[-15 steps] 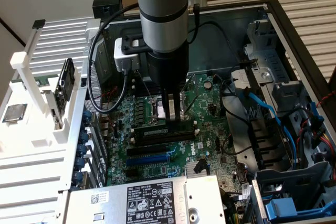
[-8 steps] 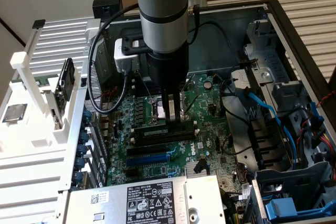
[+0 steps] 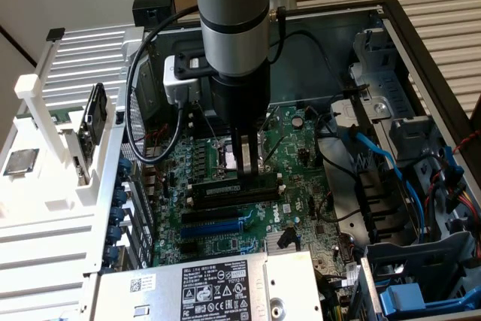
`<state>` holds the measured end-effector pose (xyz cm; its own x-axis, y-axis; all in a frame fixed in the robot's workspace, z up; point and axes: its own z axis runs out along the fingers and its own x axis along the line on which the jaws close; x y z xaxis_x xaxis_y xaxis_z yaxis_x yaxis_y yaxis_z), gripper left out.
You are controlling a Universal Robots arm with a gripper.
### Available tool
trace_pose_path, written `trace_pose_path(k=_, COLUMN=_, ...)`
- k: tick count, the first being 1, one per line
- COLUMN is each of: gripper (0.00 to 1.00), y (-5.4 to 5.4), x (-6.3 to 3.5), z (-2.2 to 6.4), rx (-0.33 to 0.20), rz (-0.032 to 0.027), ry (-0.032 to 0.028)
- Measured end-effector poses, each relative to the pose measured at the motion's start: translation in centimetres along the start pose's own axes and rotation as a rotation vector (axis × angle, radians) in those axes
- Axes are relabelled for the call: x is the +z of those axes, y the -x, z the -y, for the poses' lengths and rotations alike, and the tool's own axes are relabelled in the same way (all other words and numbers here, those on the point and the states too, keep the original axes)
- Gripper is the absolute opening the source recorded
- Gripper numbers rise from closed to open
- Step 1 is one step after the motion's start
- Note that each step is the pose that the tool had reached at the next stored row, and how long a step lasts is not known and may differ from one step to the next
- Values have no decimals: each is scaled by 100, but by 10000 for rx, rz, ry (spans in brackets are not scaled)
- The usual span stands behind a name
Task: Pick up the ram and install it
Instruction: 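Insert the ram into the slot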
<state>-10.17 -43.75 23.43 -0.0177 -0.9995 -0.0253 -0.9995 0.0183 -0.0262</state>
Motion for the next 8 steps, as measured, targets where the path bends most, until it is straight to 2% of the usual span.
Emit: trace_pose_path(k=8, gripper=12, y=-5, x=-4, z=0, rx=-35, rz=0, ry=1)
